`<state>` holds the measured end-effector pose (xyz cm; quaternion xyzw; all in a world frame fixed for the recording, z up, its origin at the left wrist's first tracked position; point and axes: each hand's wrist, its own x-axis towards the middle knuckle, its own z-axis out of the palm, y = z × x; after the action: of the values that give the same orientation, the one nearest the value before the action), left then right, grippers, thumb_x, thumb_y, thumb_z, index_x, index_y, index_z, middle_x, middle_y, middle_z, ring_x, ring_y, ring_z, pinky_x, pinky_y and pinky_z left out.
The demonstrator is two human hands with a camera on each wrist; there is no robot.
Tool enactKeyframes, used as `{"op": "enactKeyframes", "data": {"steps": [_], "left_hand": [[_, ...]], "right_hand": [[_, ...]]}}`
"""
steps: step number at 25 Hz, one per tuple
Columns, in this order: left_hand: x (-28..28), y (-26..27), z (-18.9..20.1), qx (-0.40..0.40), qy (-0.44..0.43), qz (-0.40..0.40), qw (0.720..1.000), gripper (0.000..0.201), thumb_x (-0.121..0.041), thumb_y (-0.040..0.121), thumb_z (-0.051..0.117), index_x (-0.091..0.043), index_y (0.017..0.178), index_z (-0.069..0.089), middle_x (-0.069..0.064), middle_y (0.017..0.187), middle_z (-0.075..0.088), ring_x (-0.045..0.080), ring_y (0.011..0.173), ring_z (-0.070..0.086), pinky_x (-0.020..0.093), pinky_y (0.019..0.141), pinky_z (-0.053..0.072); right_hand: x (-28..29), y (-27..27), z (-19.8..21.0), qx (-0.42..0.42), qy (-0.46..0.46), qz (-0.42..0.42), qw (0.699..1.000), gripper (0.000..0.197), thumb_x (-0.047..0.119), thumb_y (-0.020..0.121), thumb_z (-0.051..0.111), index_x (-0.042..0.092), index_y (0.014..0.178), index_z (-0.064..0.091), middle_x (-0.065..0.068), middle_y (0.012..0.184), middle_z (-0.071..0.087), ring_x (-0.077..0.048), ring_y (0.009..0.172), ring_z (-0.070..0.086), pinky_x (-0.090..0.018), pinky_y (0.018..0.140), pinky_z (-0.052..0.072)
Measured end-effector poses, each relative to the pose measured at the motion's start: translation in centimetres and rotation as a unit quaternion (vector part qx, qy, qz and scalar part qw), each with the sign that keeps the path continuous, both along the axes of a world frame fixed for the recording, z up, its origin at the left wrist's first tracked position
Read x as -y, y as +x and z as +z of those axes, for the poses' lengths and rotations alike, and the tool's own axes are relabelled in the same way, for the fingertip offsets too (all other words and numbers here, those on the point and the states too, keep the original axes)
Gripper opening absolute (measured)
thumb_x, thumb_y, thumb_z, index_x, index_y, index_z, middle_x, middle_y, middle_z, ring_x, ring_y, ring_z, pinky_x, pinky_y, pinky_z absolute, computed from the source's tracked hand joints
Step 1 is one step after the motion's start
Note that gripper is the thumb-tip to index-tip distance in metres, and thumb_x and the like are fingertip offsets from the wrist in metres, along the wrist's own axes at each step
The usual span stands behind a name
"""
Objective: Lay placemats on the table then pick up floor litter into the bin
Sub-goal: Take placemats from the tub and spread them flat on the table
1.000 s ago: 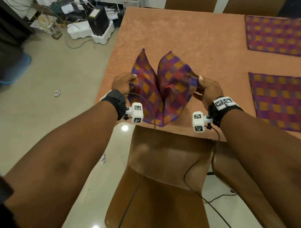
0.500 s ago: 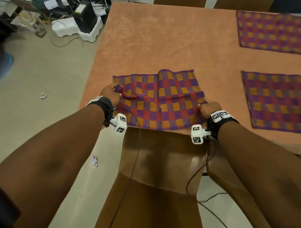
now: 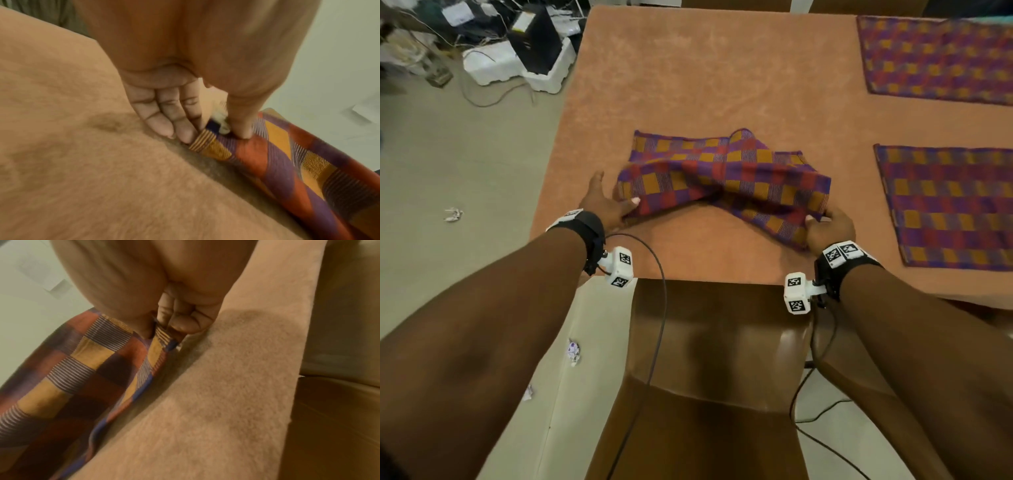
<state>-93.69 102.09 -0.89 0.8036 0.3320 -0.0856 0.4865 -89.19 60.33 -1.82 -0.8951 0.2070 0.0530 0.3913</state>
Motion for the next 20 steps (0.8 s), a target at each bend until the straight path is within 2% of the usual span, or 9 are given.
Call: {"op": "enactKeyframes", "data": {"steps": [1,3,6,8,12,14,16,18,20], "left_hand": [[-0.1,-0.3,-0.6,-0.008,-0.015,-0.010,1.000,0.086,-0.021,0.088,0.076,-0.030,0.156,0.025,0.009,0.119,0.065,0.025,0.085,0.063,0.026,0.056,0.057],[-0.4,-0.7,-0.8,0.050,0.008,0.004,0.999,0.067,-0.008,0.092,0.067,-0.026,0.149,0.037,0.006,0.096,0.067,0.017,0.074,0.061,0.025,0.058,0.057],[-0.9,-1.4,0.8,0.146,0.091,0.077,0.982,0.042,-0.010,0.100,0.053,-0.028,0.138,0.047,-0.004,0.078,0.052,0.006,0.067,0.054,0.017,0.054,0.047],[-1.2,-2.1,1.1,0.122,0.092,0.067,0.986,0.035,-0.017,0.101,0.053,-0.032,0.132,0.050,-0.002,0.082,0.057,0.010,0.071,0.059,0.023,0.060,0.049],[-0.7,-4.5,-0.1,-0.036,0.112,-0.012,0.993,0.039,-0.026,0.094,0.066,-0.024,0.132,0.056,0.001,0.112,0.070,0.019,0.089,0.061,0.029,0.084,0.050],[0.0,-5.4,-0.2,-0.051,0.134,-0.029,0.989,0.040,-0.029,0.091,0.071,-0.022,0.129,0.060,-0.001,0.118,0.069,0.021,0.096,0.063,0.032,0.094,0.052],[0.0,-5.4,-0.3,-0.050,0.137,-0.009,0.989,0.048,-0.043,0.086,0.073,-0.027,0.129,0.058,-0.001,0.123,0.068,0.026,0.102,0.066,0.041,0.096,0.055],[-0.4,-4.2,0.0,-0.053,0.148,0.004,0.988,0.056,-0.055,0.083,0.070,-0.029,0.131,0.057,0.000,0.130,0.065,0.030,0.108,0.064,0.041,0.096,0.054],[-0.8,-2.2,0.1,-0.050,0.164,-0.002,0.985,0.052,-0.056,0.084,0.068,-0.030,0.129,0.059,0.002,0.131,0.064,0.031,0.112,0.063,0.039,0.096,0.052]], "right_hand": [[0.2,-0.2,0.2,0.005,-0.005,-0.016,1.000,0.031,0.023,0.091,0.064,0.015,0.121,0.067,-0.009,0.113,0.071,-0.029,0.105,0.065,-0.028,0.084,0.044],[0.5,0.0,0.7,0.022,-0.024,-0.037,0.999,0.033,0.026,0.090,0.066,0.014,0.120,0.067,-0.010,0.115,0.070,-0.029,0.107,0.064,-0.028,0.086,0.045],[0.9,0.4,1.2,0.022,-0.012,-0.048,0.999,0.029,0.032,0.085,0.072,0.013,0.107,0.071,-0.011,0.108,0.072,-0.029,0.100,0.067,-0.036,0.089,0.053],[1.0,-0.2,1.3,-0.016,-0.005,-0.037,0.999,0.021,0.029,0.084,0.074,0.013,0.096,0.071,-0.011,0.098,0.072,-0.028,0.090,0.066,-0.035,0.082,0.053],[2.0,-2.8,0.3,-0.097,-0.051,0.000,0.994,0.021,0.030,0.082,0.076,0.015,0.075,0.063,-0.009,0.085,0.068,-0.030,0.083,0.063,-0.032,0.069,0.044],[2.4,-3.1,0.2,-0.091,-0.059,0.011,0.994,0.023,0.033,0.081,0.076,0.015,0.074,0.064,-0.007,0.081,0.069,-0.031,0.081,0.066,-0.034,0.070,0.051],[2.4,-2.2,0.3,-0.076,-0.057,0.019,0.995,0.030,0.042,0.078,0.076,0.013,0.075,0.067,-0.006,0.077,0.071,-0.030,0.075,0.067,-0.039,0.072,0.057],[1.9,-0.2,0.7,-0.084,-0.073,0.045,0.993,0.041,0.054,0.076,0.072,0.013,0.075,0.071,-0.006,0.073,0.070,-0.028,0.071,0.065,-0.037,0.070,0.056],[1.3,2.4,0.7,-0.115,-0.083,0.079,0.987,0.054,0.062,0.077,0.066,0.008,0.078,0.075,-0.012,0.073,0.070,-0.027,0.066,0.063,-0.036,0.064,0.052]]}}
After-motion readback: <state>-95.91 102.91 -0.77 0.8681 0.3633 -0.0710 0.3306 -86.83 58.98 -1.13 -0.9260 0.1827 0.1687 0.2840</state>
